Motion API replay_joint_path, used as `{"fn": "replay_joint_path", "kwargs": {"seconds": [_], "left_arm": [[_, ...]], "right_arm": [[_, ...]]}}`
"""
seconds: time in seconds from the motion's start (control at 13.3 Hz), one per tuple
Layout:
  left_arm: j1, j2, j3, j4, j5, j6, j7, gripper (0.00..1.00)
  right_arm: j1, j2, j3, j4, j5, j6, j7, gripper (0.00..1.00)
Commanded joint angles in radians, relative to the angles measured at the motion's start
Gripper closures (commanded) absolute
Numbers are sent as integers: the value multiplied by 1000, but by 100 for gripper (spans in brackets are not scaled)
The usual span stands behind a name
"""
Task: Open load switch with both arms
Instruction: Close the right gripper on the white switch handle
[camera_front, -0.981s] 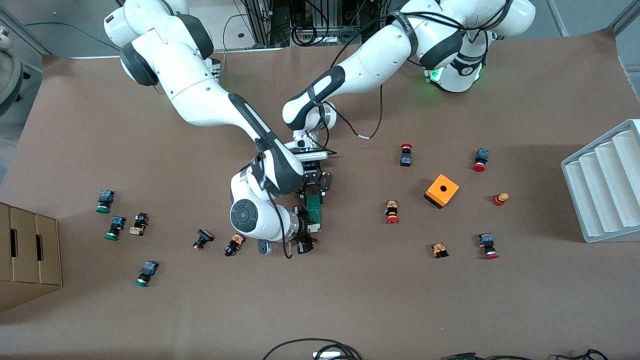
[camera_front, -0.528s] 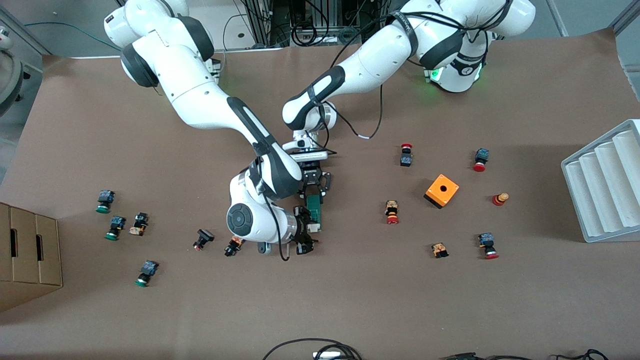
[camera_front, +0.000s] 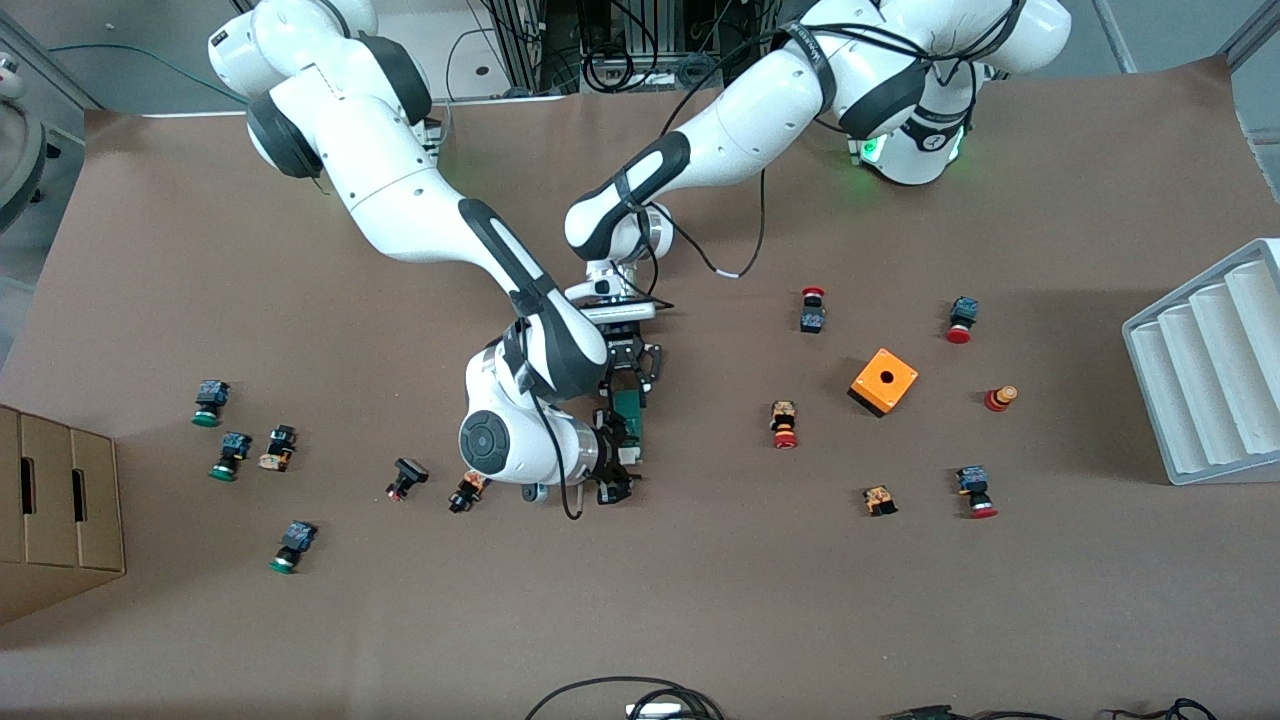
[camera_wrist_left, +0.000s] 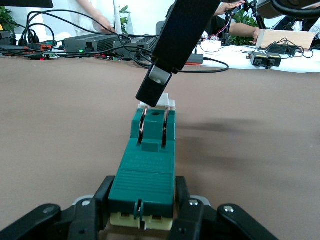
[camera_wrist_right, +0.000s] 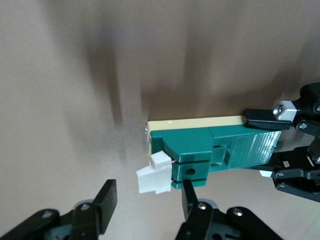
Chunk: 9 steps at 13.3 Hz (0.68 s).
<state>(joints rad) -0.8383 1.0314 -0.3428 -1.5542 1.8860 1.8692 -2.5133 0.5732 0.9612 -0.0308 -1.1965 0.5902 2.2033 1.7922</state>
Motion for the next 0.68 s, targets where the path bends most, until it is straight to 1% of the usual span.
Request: {"fn": "replay_joint_path", "kwargs": {"seconds": [0.0, 0.08, 0.23, 0.38, 0.6], "left_arm": [[-5, 16, -5, 23, 12, -10, -12, 45], [-5, 16, -5, 23, 12, -10, -12, 45], [-5, 16, -7, 23, 12, -10, -12, 45], [-5, 16, -7, 23, 12, -10, -12, 45], [-5, 16, -7, 23, 12, -10, -12, 45]], "right_arm": [[7, 2, -5, 6, 28, -11, 13, 40], [7, 2, -5, 6, 28, -11, 13, 43], [7, 1, -6, 5, 28, -11, 13, 45], [14, 1, -6, -1, 23, -13, 13, 50], [14, -4, -6, -12, 17, -19, 13, 53]]}}
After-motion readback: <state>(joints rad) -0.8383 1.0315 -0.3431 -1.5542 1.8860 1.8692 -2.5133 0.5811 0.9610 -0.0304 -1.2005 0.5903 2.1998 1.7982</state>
